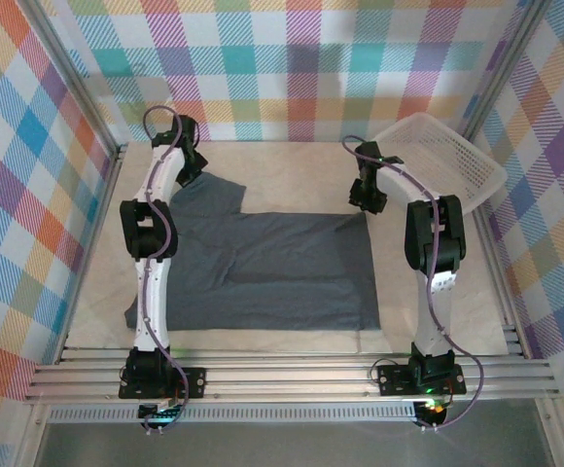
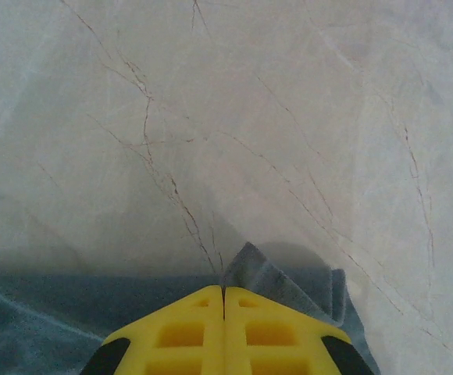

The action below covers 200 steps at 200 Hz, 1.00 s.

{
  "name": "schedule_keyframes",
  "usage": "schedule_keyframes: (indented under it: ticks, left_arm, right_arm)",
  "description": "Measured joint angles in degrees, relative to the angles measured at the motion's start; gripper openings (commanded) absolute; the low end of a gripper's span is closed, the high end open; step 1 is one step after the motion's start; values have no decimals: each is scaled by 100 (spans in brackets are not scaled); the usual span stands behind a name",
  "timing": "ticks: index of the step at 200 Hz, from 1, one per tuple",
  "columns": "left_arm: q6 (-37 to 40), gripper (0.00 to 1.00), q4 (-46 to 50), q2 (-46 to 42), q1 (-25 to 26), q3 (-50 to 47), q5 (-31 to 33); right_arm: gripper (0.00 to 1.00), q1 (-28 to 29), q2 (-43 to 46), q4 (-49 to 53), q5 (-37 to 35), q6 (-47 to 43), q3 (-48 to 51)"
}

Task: Fold and stack the t-shirts

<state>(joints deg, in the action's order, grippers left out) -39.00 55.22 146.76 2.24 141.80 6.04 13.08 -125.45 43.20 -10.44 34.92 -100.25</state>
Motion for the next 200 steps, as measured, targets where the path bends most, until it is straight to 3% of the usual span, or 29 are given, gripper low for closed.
schedule_keyframes:
  ticks: [35, 96, 150, 200]
  left_arm:
    - [0, 0, 15, 0, 0, -35, -61]
    - [2, 0, 44, -11, 0, -66, -61]
    - [-39, 0, 234, -505, 0, -339, -57]
    - [-44, 0, 153, -2269, -2, -2090, -37]
  right_arm:
    - [30, 0, 0, 15, 74, -13, 48]
    - [0, 0, -42, 22, 184, -144, 55]
    - [0, 0, 24, -96, 103, -448, 278]
    - [0, 0, 579, -289, 138, -780, 697]
